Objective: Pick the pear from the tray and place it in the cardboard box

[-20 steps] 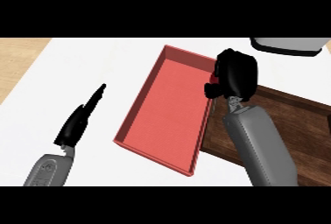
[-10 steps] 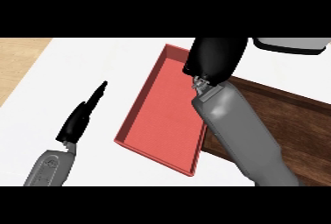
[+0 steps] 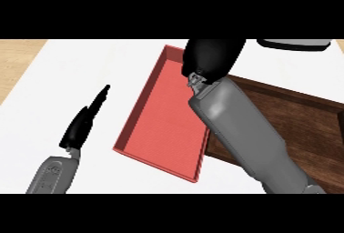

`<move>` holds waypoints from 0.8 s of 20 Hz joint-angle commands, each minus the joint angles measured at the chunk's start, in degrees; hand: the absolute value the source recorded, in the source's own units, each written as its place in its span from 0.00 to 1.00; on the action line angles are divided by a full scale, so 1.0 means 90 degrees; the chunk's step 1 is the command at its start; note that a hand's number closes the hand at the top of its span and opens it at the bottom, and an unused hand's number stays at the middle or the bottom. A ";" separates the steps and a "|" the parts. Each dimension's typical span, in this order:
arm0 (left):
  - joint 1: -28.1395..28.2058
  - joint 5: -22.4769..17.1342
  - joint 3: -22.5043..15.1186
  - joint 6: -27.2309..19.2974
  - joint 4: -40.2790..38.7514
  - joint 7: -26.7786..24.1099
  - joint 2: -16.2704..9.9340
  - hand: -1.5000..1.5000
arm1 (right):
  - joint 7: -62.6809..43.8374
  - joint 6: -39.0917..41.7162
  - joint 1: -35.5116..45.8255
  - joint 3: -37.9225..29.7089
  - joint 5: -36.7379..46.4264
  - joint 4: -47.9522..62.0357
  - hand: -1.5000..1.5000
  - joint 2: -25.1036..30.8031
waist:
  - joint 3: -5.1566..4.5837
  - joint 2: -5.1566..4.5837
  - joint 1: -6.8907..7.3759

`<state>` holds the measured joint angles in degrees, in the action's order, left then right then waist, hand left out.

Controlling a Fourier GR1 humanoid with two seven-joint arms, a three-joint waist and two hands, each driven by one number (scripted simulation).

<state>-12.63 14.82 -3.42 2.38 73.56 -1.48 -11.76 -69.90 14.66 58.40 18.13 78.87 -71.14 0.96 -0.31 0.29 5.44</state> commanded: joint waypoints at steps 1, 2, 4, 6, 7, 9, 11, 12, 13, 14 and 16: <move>0.0004 0.0027 0.0024 -0.0068 -0.0048 -0.0098 0.0017 0.50 | -0.1693 0.0276 -0.0289 -0.0170 -0.0636 0.0198 1.00 -0.0101 | 0.0018 -0.0035 -0.0113; 0.0027 -0.0038 0.0059 -0.0093 -0.0086 -0.0126 0.0086 0.50 | -0.1695 0.0071 -0.0452 -0.0409 -0.1001 0.0148 1.00 -0.0101 | 0.0021 -0.0053 -0.0054; -0.0068 -0.0045 0.0126 -0.0001 -0.0049 -0.0037 -0.0071 0.50 | -0.1697 -0.0255 -0.0659 -0.0541 -0.1441 0.0153 0.00 -0.0101 | 0.0029 -0.0051 -0.0063; -0.0172 -0.0049 0.0178 0.0042 -0.0087 -0.0065 -0.0152 0.50 | -0.1699 -0.0348 -0.0591 -0.0443 -0.2054 0.0176 0.00 -0.0101 | 0.0026 -0.0051 -0.0047; -0.0100 -0.0029 0.0084 0.0039 -0.0058 -0.0054 -0.0054 0.50 | -0.1700 -0.0675 -0.0778 -0.0210 -0.2352 0.0274 0.00 -0.0101 | 0.0030 -0.0069 -0.0064; 0.0004 -0.0181 0.0307 0.0109 -0.0016 -0.0106 -0.0224 0.50 | -0.1701 -0.1358 -0.0814 0.0318 -0.2417 0.0106 0.00 -0.0101 | 0.0030 -0.0043 -0.0153; -0.0182 -0.0024 0.0128 -0.0080 -0.0099 0.0037 0.0053 0.50 | -0.1703 -0.1892 -0.0546 0.0584 -0.2170 0.0039 0.00 -0.0101 | 0.0029 -0.0060 -0.0199; -0.0024 -0.0148 0.0250 0.0076 -0.0009 -0.0046 -0.0139 0.50 | -0.1437 -0.2421 -0.0800 0.0555 -0.1907 -0.0133 0.00 -0.0101 | 0.0034 -0.0052 -0.0193; 0.0200 -0.0019 0.0182 0.0025 -0.0027 -0.0231 -0.0195 0.50 | -0.1355 -0.2625 -0.0652 0.0510 -0.1840 -0.0200 0.00 -0.0101 | 0.0033 -0.0055 -0.0135; 0.0029 0.0017 0.0101 -0.0039 -0.0002 -0.0091 -0.0050 0.50 | -0.1043 -0.3069 -0.0774 0.0455 -0.1541 -0.0306 0.00 -0.0102 | 0.0040 -0.0068 -0.0211; 0.0280 -0.0087 0.0212 0.0020 0.0024 -0.0192 -0.0149 0.50 | -0.1101 -0.3342 -0.0616 0.0365 -0.1478 -0.0654 0.00 -0.0102 | 0.0038 -0.0030 -0.0137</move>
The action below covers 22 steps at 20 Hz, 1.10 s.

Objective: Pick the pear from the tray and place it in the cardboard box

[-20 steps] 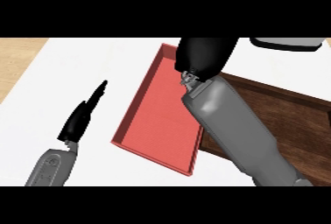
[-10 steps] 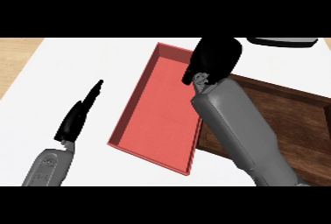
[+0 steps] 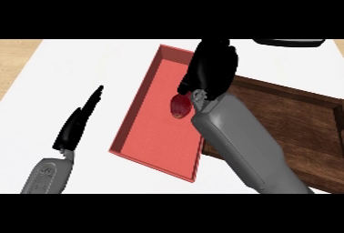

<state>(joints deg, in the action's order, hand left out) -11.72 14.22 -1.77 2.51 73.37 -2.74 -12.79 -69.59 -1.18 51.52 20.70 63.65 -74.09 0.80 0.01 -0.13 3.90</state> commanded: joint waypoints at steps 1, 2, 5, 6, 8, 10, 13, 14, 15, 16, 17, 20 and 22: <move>0.0027 -0.0075 0.0148 0.0000 -0.0009 -0.0137 -0.0093 0.50 | -0.0995 -0.1863 0.0084 0.0039 0.0359 -0.0361 0.00 -0.0084 | 0.0001 -0.0010 -0.0046; 0.0128 -0.0057 0.0074 0.0030 -0.0022 -0.0068 -0.0043 0.50 | -0.0942 -0.2083 -0.0013 -0.0032 0.0373 -0.0389 0.00 -0.0085 | 0.0004 -0.0015 -0.0069; -0.0064 0.0036 0.0057 -0.0065 0.0053 0.0000 -0.0036 0.50 | -0.1032 -0.2695 -0.0166 -0.0271 0.0256 -0.0477 0.00 -0.0085 | 0.0011 -0.0035 -0.0030; 0.0098 0.0024 0.0042 -0.0044 0.0018 -0.0086 -0.0030 0.50 | -0.0940 -0.2957 -0.0415 -0.0266 0.0359 -0.0672 0.00 -0.0085 | 0.0011 -0.0013 -0.0112; 0.0050 -0.0026 0.0128 -0.0077 -0.0045 -0.0014 -0.0016 0.50 | -0.1027 -0.3228 -0.0462 -0.0328 0.0577 -0.1028 0.00 -0.0085 | 0.0008 0.0027 -0.0219; 0.0122 0.0046 0.0076 -0.0183 0.0016 0.0025 0.0057 0.50 | -0.0881 -0.3677 -0.0715 -0.0455 0.0755 -0.1244 0.00 -0.0085 | 0.0012 0.0031 -0.0250; 0.0183 -0.0015 0.0172 -0.0113 0.0036 -0.0035 -0.0061 0.50 | -0.0609 -0.4411 -0.1449 -0.0437 0.1108 -0.1547 0.00 -0.0086 | 0.0012 0.0030 -0.0343; 0.0391 -0.0117 0.0260 -0.0024 0.0089 -0.0215 -0.0161 0.50 | -0.0572 -0.4276 -0.1399 -0.0501 0.1279 -0.1756 0.00 -0.0086 | 0.0003 0.0057 -0.0357; 0.0130 -0.0064 0.0190 -0.0001 0.0276 0.0146 -0.0151 0.50 | -0.0550 -0.4654 -0.1717 -0.0269 0.1483 -0.1729 0.00 -0.0086 | 0.0010 0.0052 -0.0352; 0.0255 0.0067 0.0139 -0.0185 -0.0032 -0.0092 -0.0024 0.50 | -0.0640 -0.4793 -0.1949 -0.0098 0.1560 -0.1966 0.00 -0.0086 | 0.0002 0.0042 -0.0415; 0.0387 -0.0146 0.0278 -0.0031 0.0221 -0.0146 -0.0141 0.50 | -0.0407 -0.5061 -0.2431 -0.0102 0.1682 -0.2029 0.00 -0.0087 | 0.0007 0.0052 -0.0386; 0.0283 -0.0054 0.0250 -0.0093 0.0220 0.0104 -0.0114 0.50 | -0.0499 -0.5342 -0.3034 0.0293 0.2129 -0.2543 0.00 -0.0087 | 0.0006 0.0068 -0.0452; 0.0440 0.0015 0.0098 -0.0175 0.0282 0.0072 0.0072 0.50 | -0.0142 -0.5769 -0.3541 0.0025 0.2213 -0.2630 0.00 -0.0087 | 0.0009 0.0043 -0.0476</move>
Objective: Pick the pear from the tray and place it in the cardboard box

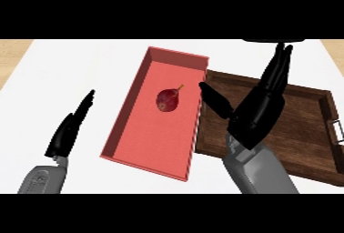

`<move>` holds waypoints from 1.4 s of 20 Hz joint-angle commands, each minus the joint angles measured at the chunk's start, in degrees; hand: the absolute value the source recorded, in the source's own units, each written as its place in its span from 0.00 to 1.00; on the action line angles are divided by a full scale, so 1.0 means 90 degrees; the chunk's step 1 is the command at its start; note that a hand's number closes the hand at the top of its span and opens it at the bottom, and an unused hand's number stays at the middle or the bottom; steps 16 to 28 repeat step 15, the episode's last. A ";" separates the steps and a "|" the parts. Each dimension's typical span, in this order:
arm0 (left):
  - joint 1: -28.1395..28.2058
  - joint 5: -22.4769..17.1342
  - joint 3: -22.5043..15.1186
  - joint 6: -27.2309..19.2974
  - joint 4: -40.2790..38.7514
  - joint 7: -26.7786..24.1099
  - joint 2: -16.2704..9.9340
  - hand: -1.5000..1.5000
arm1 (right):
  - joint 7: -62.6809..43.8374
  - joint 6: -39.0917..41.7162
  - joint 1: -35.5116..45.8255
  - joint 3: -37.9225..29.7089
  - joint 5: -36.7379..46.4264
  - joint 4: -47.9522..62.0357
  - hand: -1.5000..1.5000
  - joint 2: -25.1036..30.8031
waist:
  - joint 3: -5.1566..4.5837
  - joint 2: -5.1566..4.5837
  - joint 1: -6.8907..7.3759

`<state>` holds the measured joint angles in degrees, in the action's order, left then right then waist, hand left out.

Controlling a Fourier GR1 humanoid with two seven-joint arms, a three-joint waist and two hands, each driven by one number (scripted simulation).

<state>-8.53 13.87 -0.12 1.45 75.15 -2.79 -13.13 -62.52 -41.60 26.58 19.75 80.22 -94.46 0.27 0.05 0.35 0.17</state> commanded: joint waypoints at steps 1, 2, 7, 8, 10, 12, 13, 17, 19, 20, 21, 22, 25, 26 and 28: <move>-0.0073 0.0016 0.0069 -0.0064 0.0001 0.0101 -0.0004 0.50 | -0.1018 -0.1146 -0.1044 0.0278 0.0534 -0.0868 0.00 -0.0029 | 0.0000 0.0014 -0.0148; 0.0149 -0.0142 0.0227 0.0135 0.0002 -0.0115 -0.0225 0.50 | -0.1106 -0.1236 -0.1225 0.0258 0.0637 -0.0939 0.00 -0.0029 | -0.0003 0.0011 -0.0090; 0.0058 0.0128 -0.0058 -0.0115 -0.0065 -0.0051 0.0138 0.50 | -0.0809 -0.1730 -0.2701 0.0831 0.1045 -0.1687 0.00 -0.0030 | -0.0005 -0.0012 -0.0115; -0.0229 0.0056 0.0089 -0.0102 -0.0201 0.0028 0.0083 0.50 | -0.0826 -0.1658 -0.2838 0.0941 0.1064 -0.1908 0.00 -0.0030 | -0.0006 -0.0016 -0.0136; 0.0160 -0.0111 0.0250 0.0039 0.0071 -0.0018 -0.0080 0.50 | -0.0344 -0.1633 -0.3661 0.0938 0.1119 -0.2337 0.00 -0.0030 | -0.0006 -0.0012 -0.0096; 0.0353 -0.0003 0.0059 0.0091 0.0196 -0.0221 -0.0006 0.50 | -0.0345 -0.2036 -0.3777 0.0987 0.1135 -0.2065 0.00 -0.0030 | -0.0005 -0.0024 -0.0052; 0.0492 0.0185 -0.0166 -0.0132 0.0721 0.0263 0.0196 0.50 | 0.0067 -0.2213 -0.4402 0.1175 0.0977 -0.2254 0.00 -0.0030 | -0.0001 -0.0012 -0.0053; 0.0352 0.0031 0.0003 0.0068 0.0676 0.0317 0.0058 0.50 | 0.0298 -0.2561 -0.4774 0.1353 0.0774 -0.2075 0.00 0.0016 | -0.0001 -0.0020 -0.0046; 0.0352 0.0031 0.0003 0.0068 0.0676 0.0317 0.0058 0.50 | 0.0298 -0.2561 -0.4774 0.1353 0.0774 -0.2075 0.00 0.0016 | -0.0001 -0.0020 -0.0046; 0.0352 0.0031 0.0003 0.0068 0.0676 0.0317 0.0058 0.50 | 0.0298 -0.2561 -0.4774 0.1353 0.0774 -0.2075 0.00 0.0016 | -0.0001 -0.0020 -0.0046; 0.0352 0.0031 0.0003 0.0068 0.0676 0.0317 0.0058 0.50 | 0.0298 -0.2561 -0.4774 0.1353 0.0774 -0.2075 0.00 0.0016 | -0.0001 -0.0020 -0.0046; 0.0352 0.0031 0.0003 0.0068 0.0676 0.0317 0.0058 0.50 | 0.0298 -0.2561 -0.4774 0.1353 0.0774 -0.2075 0.00 0.0016 | -0.0001 -0.0020 -0.0046; 0.0352 0.0031 0.0003 0.0068 0.0676 0.0317 0.0058 0.50 | 0.0298 -0.2561 -0.4774 0.1353 0.0774 -0.2075 0.00 0.0016 | -0.0001 -0.0020 -0.0046; 0.0352 0.0031 0.0003 0.0068 0.0676 0.0317 0.0058 0.50 | 0.0298 -0.2561 -0.4774 0.1353 0.0774 -0.2075 0.00 0.0016 | -0.0001 -0.0020 -0.0046; 0.0352 0.0031 0.0003 0.0068 0.0676 0.0317 0.0058 0.50 | 0.0298 -0.2561 -0.4774 0.1353 0.0774 -0.2075 0.00 0.0016 | -0.0001 -0.0020 -0.0046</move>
